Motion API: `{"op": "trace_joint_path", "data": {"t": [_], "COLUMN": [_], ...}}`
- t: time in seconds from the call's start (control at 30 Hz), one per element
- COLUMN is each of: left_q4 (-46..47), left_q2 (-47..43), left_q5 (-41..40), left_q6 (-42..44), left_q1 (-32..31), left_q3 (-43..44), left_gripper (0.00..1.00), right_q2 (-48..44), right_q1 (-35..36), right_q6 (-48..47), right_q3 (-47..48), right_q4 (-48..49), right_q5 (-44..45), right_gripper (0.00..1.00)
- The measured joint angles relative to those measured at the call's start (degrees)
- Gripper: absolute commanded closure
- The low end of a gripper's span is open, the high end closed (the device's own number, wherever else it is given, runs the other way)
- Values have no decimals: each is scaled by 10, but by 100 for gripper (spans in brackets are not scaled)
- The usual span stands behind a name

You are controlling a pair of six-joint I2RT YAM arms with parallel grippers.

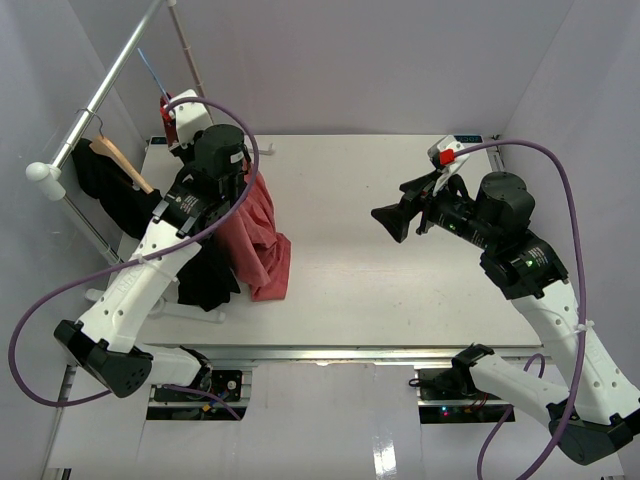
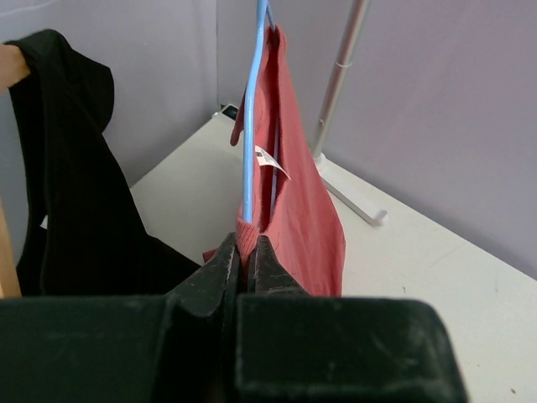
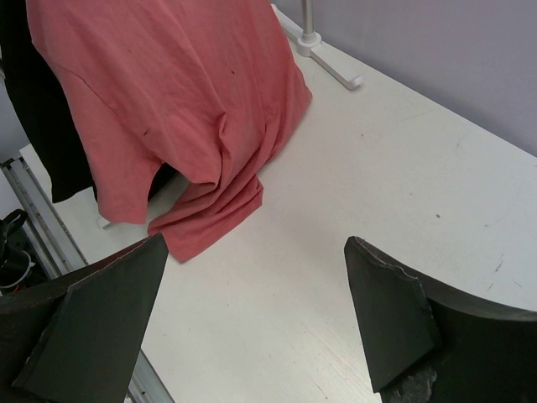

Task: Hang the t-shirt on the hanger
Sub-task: Place the hanger at the clothesline.

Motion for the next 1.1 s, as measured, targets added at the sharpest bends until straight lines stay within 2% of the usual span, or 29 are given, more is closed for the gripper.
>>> {"op": "trace_joint_path", "data": {"t": [0.23, 0.4, 0.53, 0.67, 0.83, 1.03, 1.07, 1.1], "left_q4": [54, 168, 209, 200, 137, 107, 104, 101], "left_q2": [0, -9, -9, -9, -10, -16, -16, -16], "left_q5": [-35, -62, -74, -76, -54, -17, -9, 1], "left_q6": [71, 171, 208, 195, 126, 83, 79, 76], "left_q1": [0, 0, 6, 29, 72, 82, 82, 82], "left_q3": [-1, -32, -38, -41, -46, -75, -78, -79], "left_gripper": [100, 100, 100, 100, 100, 100, 99, 93], "right_q2": [0, 0, -4, -14, -22, -22, -22, -22], "right_q1": [0, 0, 0, 0, 0, 0, 0, 0], "right_q6": [-9, -14, -20, -30, -35, -38, -38, -38], "right_q3": [0, 0, 0, -1, -8, -19, -21, -23], "right_q4": [0, -1, -2, -3, -2, -2, -2, -1], "right_q5": [-1, 0, 0, 0, 0, -1, -1, -1], "right_gripper": [7, 7, 7, 7, 7, 7, 7, 7]}}
